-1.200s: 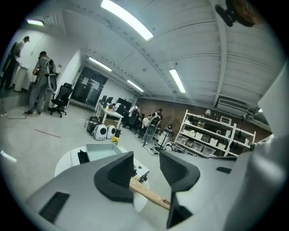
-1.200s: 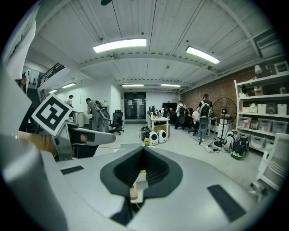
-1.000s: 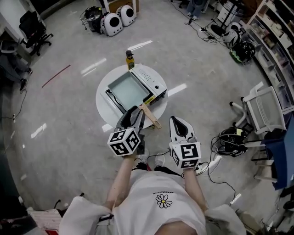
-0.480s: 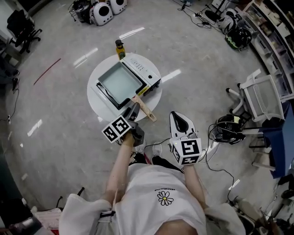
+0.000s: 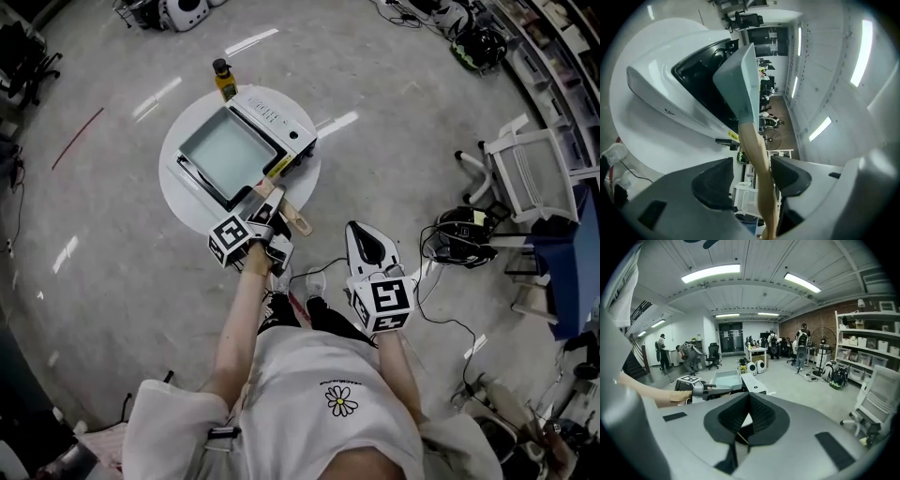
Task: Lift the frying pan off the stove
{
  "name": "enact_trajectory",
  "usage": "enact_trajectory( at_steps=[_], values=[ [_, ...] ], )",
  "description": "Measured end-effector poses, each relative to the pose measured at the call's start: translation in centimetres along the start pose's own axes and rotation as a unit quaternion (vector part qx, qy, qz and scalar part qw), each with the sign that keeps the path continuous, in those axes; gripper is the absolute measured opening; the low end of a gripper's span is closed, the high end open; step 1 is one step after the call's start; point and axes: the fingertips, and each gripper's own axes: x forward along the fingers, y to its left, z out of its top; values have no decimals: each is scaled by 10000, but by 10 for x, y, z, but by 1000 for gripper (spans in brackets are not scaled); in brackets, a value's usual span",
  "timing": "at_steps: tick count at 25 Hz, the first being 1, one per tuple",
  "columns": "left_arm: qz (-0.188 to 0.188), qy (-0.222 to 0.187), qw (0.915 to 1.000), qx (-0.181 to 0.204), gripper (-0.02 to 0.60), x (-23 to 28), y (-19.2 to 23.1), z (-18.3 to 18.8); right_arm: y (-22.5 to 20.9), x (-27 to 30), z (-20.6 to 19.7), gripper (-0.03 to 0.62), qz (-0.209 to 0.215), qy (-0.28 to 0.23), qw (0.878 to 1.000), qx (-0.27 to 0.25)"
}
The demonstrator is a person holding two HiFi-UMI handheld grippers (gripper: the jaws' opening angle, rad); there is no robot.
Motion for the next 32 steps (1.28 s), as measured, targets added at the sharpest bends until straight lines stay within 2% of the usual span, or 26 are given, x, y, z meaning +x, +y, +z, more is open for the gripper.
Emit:
enact_trajectory(
  at_steps=[10,15,19,22,26,32],
  values=[
    [-541,210,9979,-284,129,27,-8,7,-6,1,-21,3,-86,294,9995,104],
    [-663,316,9965,-401,80,35,-15,5,-6,2,-24,3,-108,332,9993,105],
    [-768,284,9951,-549,61,37,-9,7,-1,3,-25,3,-104,338,9993,99],
    [-685,342,9948,-666,44,37,-1,5,1,2,-28,3,-106,361,9992,107],
    [-895,317,9920,-827,38,39,-14,2,4,1,-30,3,-67,367,9992,124],
    [-936,343,9922,-747,32,41,-10,3,13,6,-31,3,40,362,9993,114]
  ],
)
